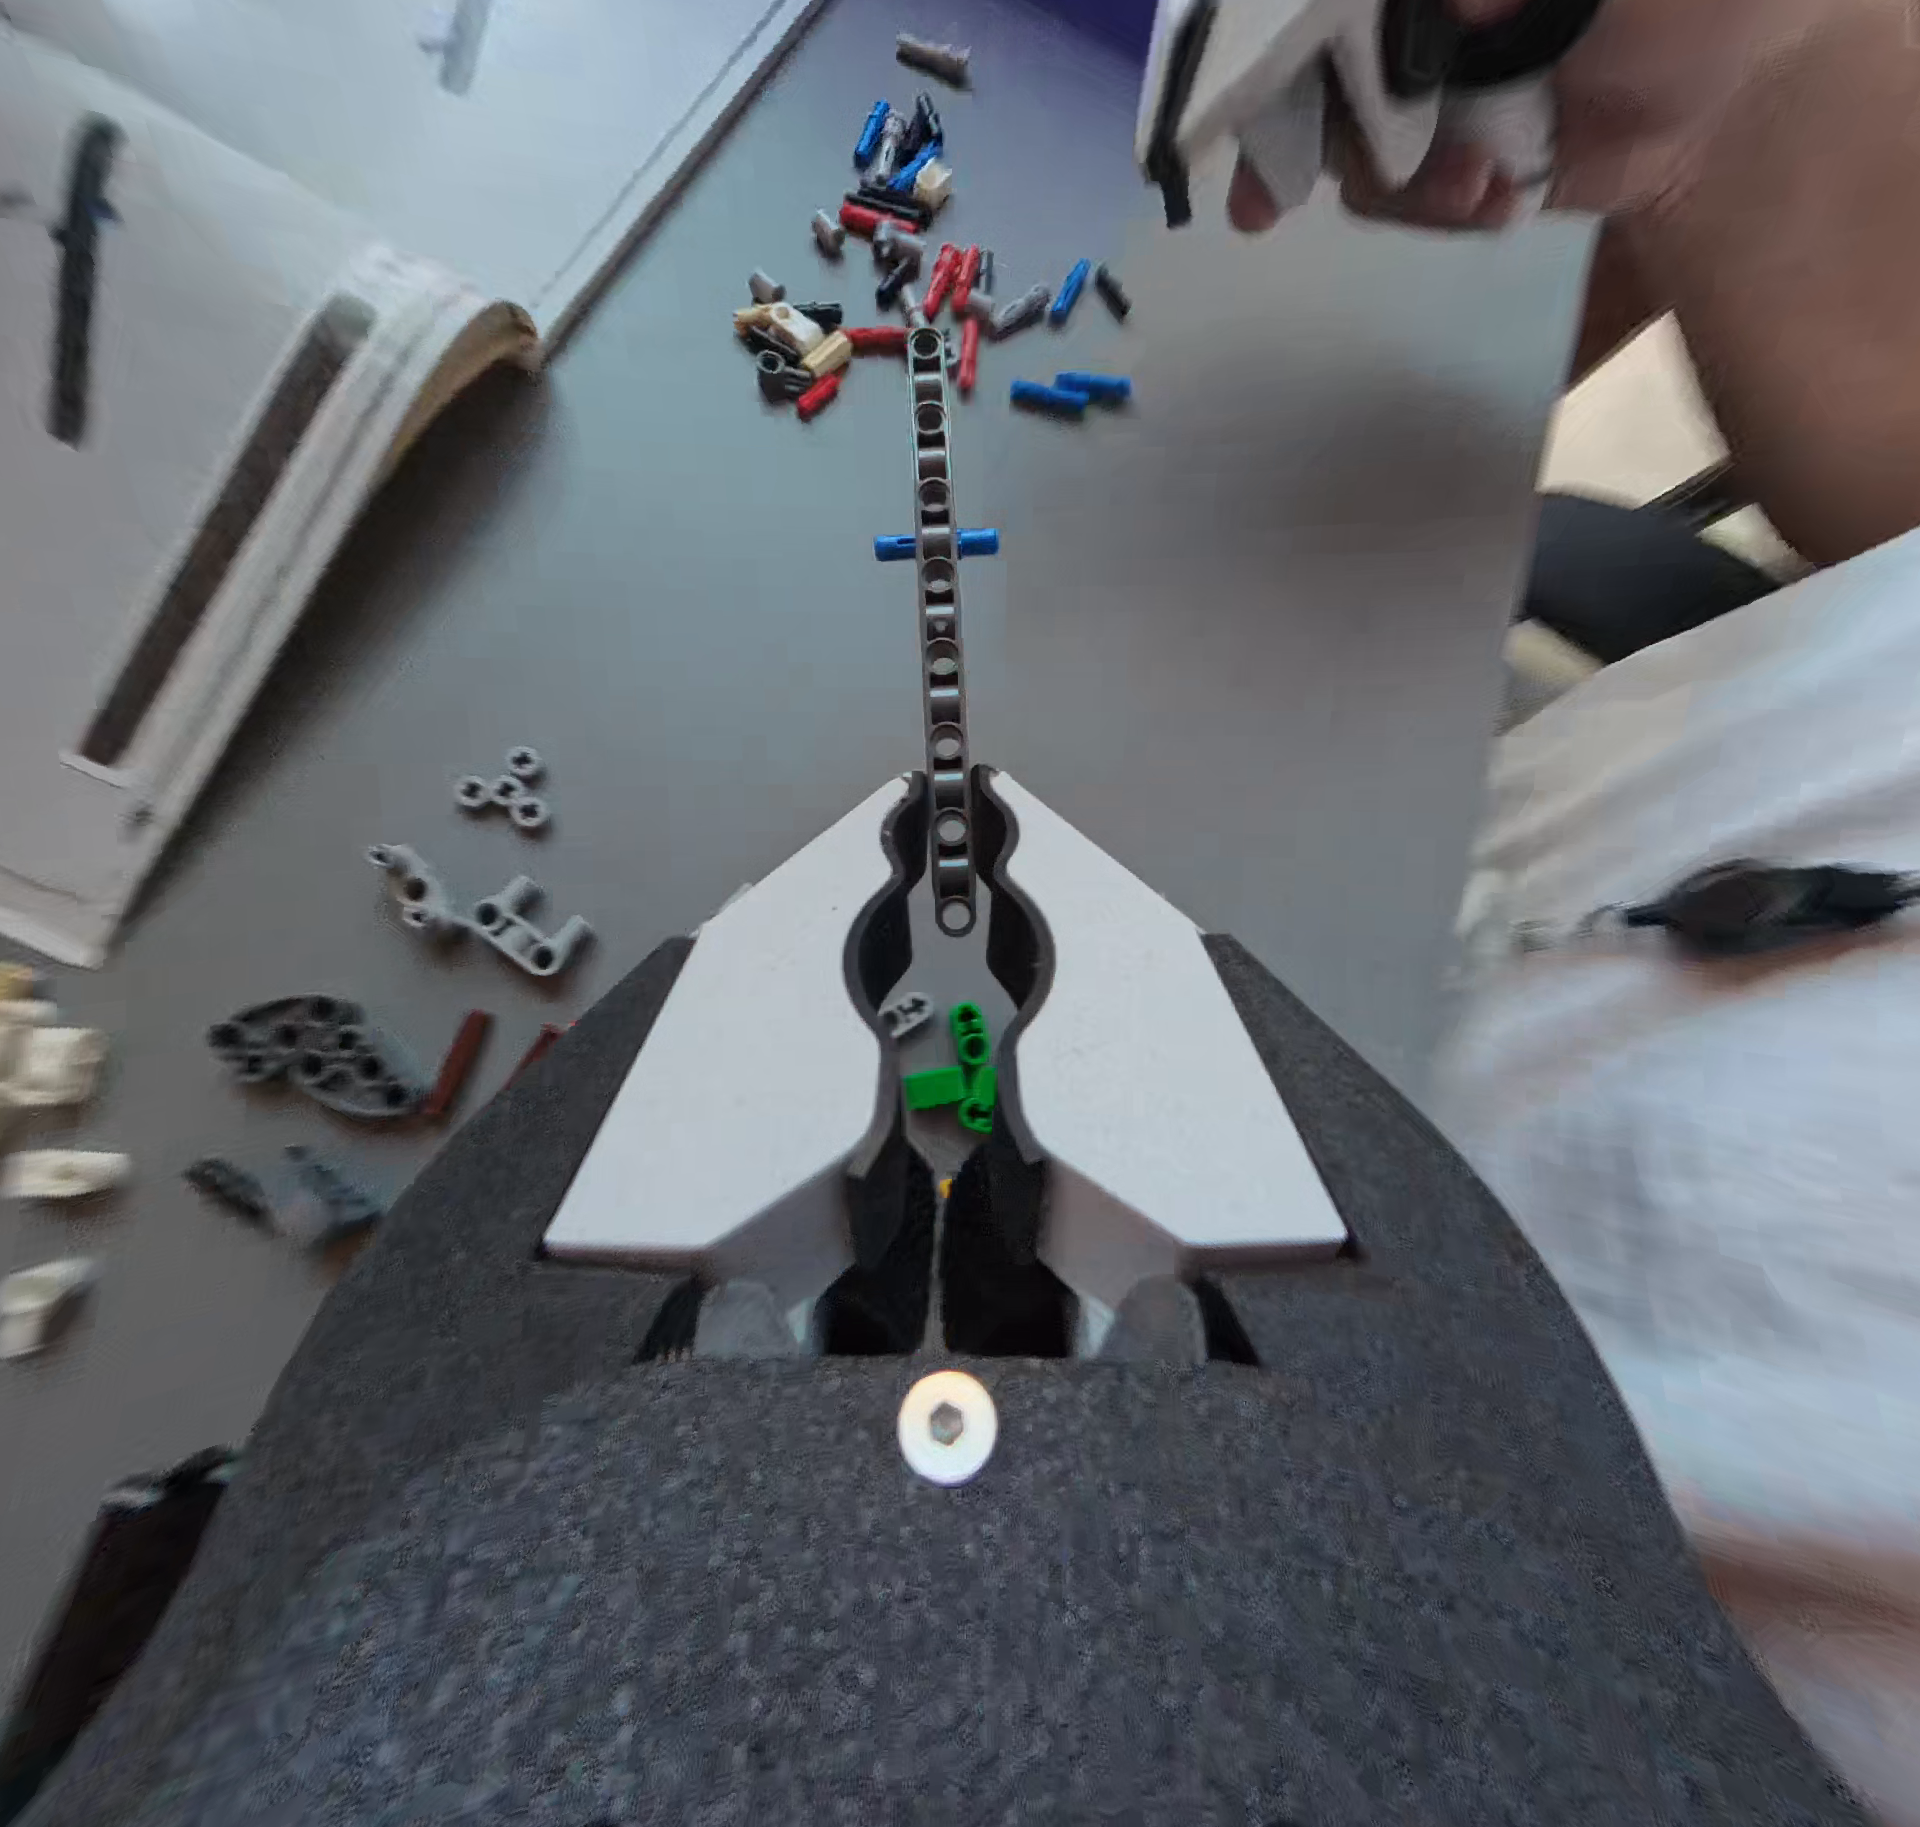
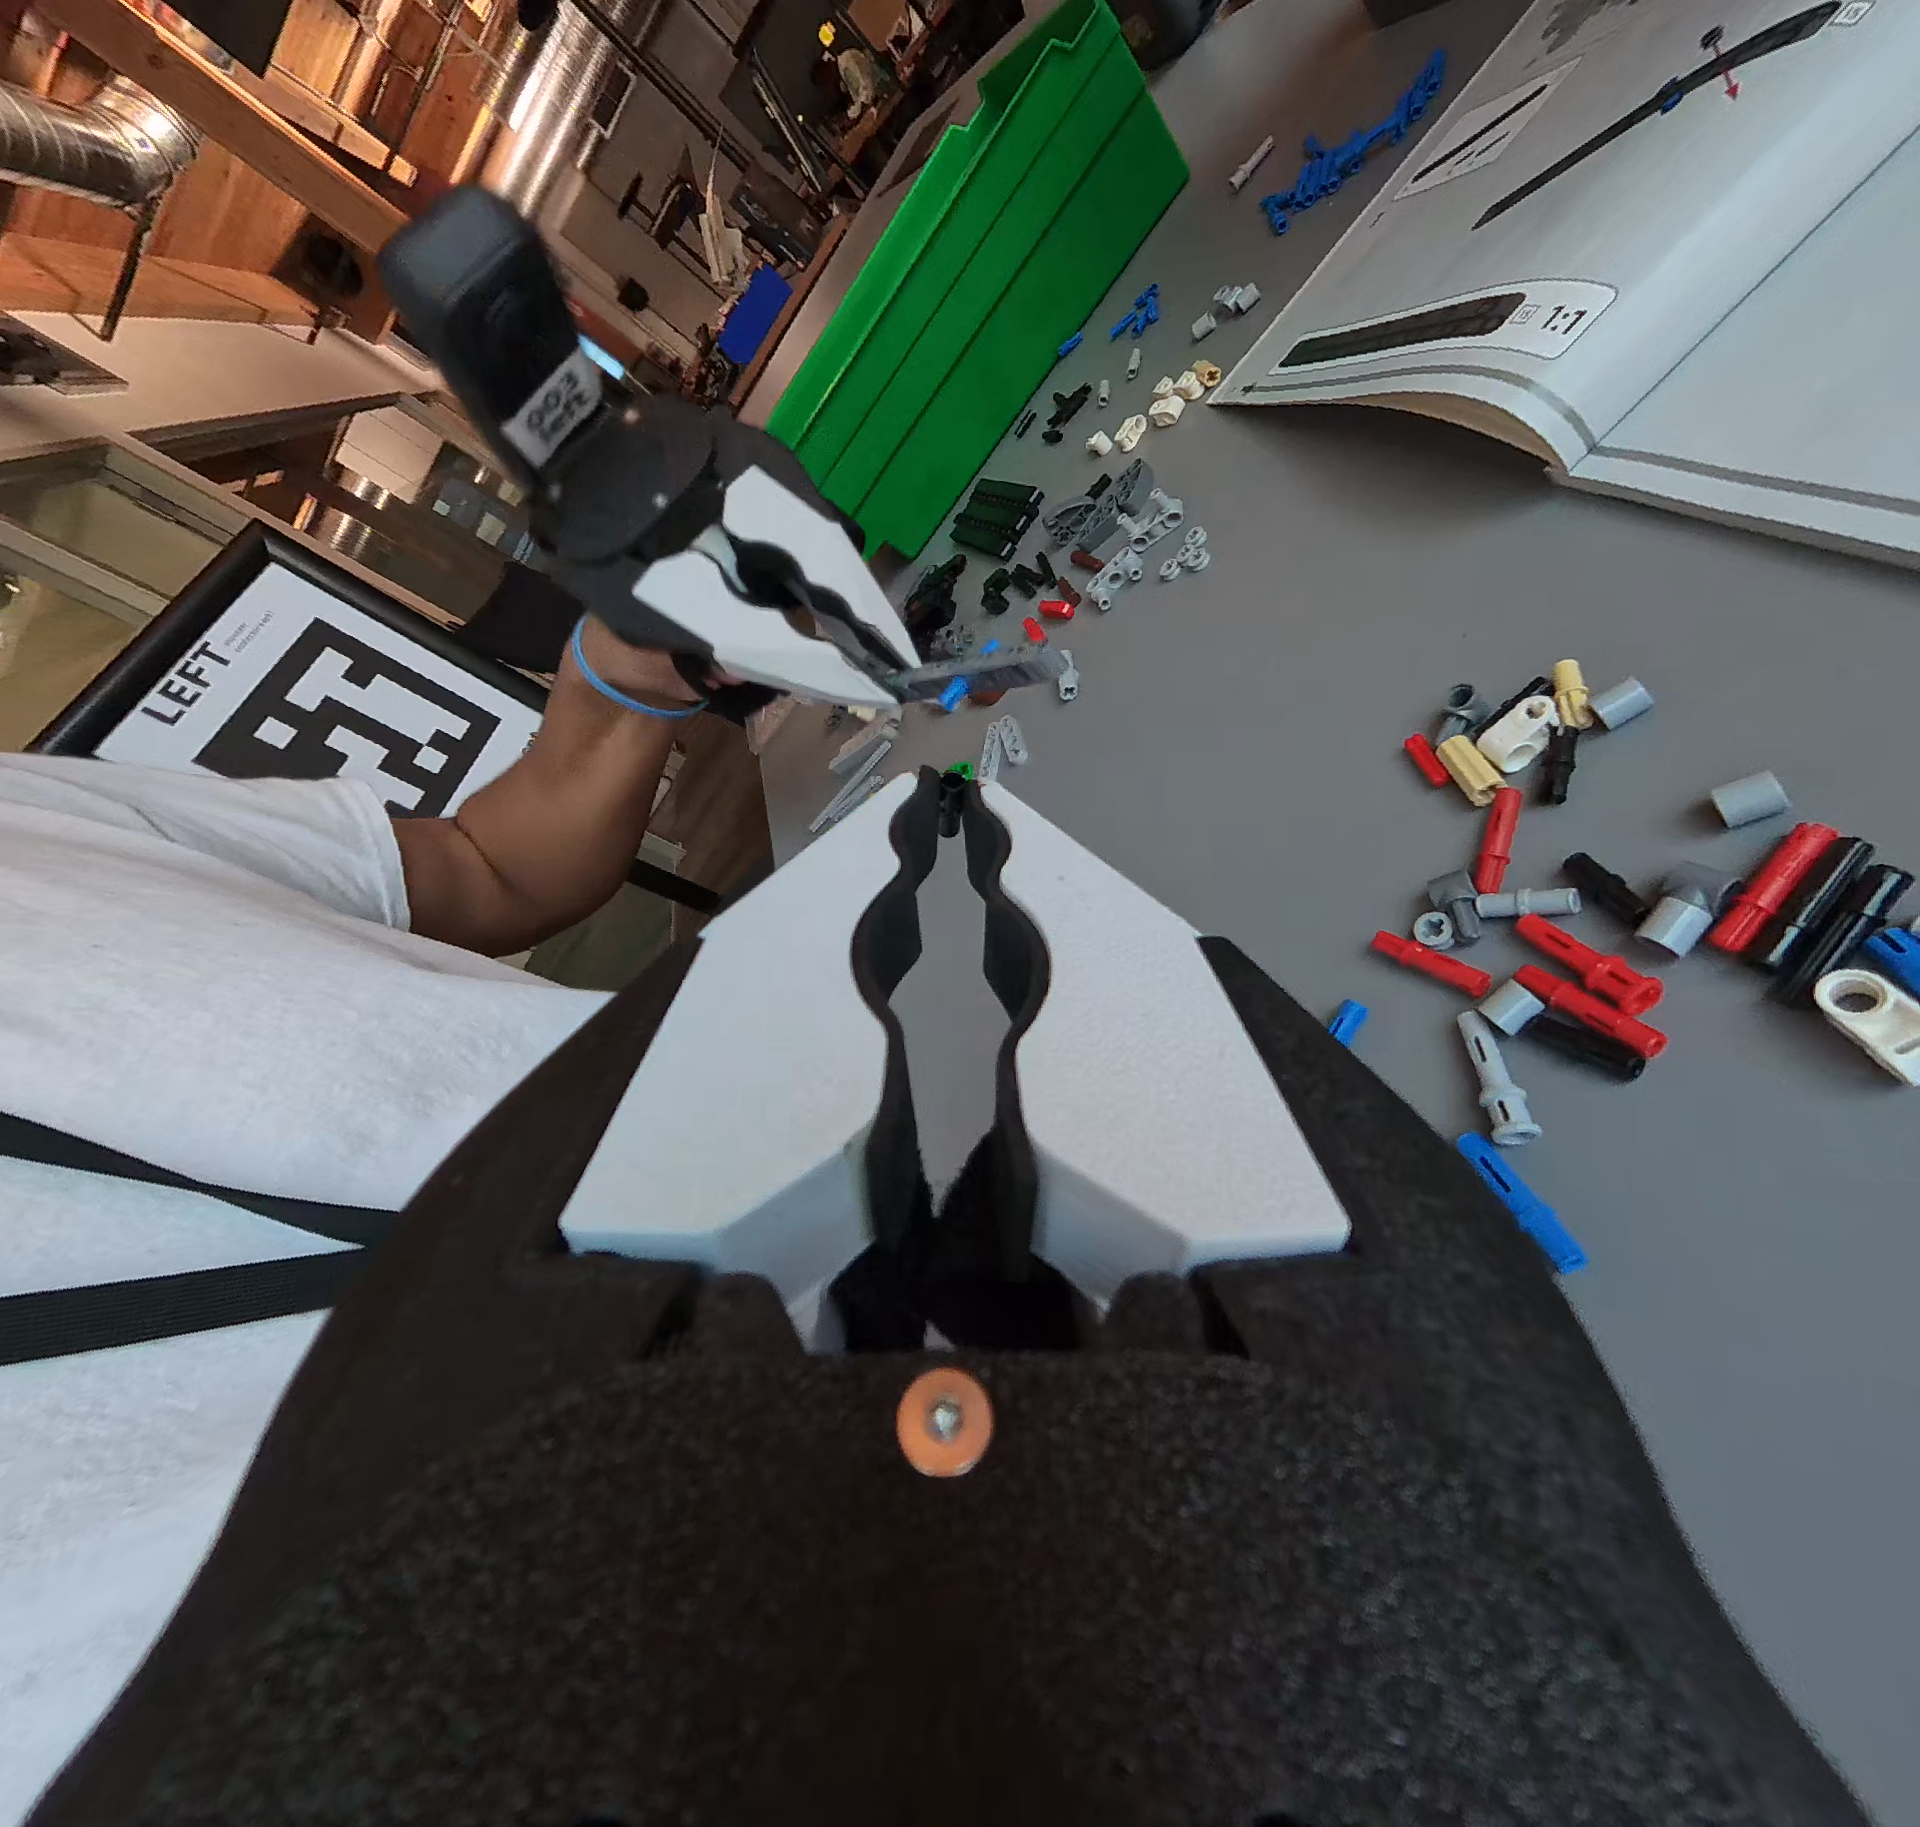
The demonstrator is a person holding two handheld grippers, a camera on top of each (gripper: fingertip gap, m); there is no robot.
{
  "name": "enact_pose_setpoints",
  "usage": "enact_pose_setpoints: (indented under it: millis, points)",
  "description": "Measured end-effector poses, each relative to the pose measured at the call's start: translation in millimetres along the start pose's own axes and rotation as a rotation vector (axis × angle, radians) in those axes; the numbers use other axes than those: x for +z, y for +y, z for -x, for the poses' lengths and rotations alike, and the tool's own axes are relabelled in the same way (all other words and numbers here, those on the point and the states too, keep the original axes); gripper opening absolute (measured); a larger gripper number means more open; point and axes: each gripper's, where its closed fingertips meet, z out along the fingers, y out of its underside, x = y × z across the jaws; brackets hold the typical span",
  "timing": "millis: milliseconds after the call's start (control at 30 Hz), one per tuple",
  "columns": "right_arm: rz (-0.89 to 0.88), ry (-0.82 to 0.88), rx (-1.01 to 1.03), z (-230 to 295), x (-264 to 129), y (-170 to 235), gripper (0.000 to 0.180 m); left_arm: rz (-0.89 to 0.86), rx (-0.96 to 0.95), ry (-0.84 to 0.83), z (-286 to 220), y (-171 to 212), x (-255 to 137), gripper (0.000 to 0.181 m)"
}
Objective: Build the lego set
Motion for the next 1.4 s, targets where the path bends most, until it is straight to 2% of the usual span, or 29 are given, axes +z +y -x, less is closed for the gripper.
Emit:
enact_pose_setpoints:
  millis: [133,167,233,433,600,967,1067,1400]
  points:
    - [0.036,-0.034,0.047,-1.8,9.2,9.2,0.003,0.070,0.640,-0.509,-0.5,5.2,3.2,0.007]
    - [0.046,-0.029,0.045,-3.2,13.9,12.7,0.003,0.101,0.769,-0.595,-3.8,7.6,4.4,0.007]
    - [0.033,-0.021,0.029,-3.5,22.3,15.0,0.003,0.125,0.901,-0.662,-14.1,14.6,10.7,0.007]
    - [0.183,-0.054,-0.055,3.7,51.9,47.6,0.003,0.078,0.932,-0.607,-27.8,25.2,15.2,0.007]
    - [0.305,-0.087,-0.123,7.7,59.0,59.1,0.003,0.072,0.969,-0.586,-25.2,25.2,7.1,0.007]
    - [0.318,-0.013,-0.178,-2.2,68.4,53.3,0.003,0.062,0.966,-0.564,-23.9,29.5,5.9,0.007]
    - [0.344,-0.047,-0.160,2.0,69.3,57.5,0.003,0.060,0.946,-0.557,-23.0,30.0,5.1,0.007]
    - [0.387,0.006,-0.176,-13.9,66.6,72.4,0.003,0.091,0.957,-0.567,-25.0,39.0,19.3,0.007]
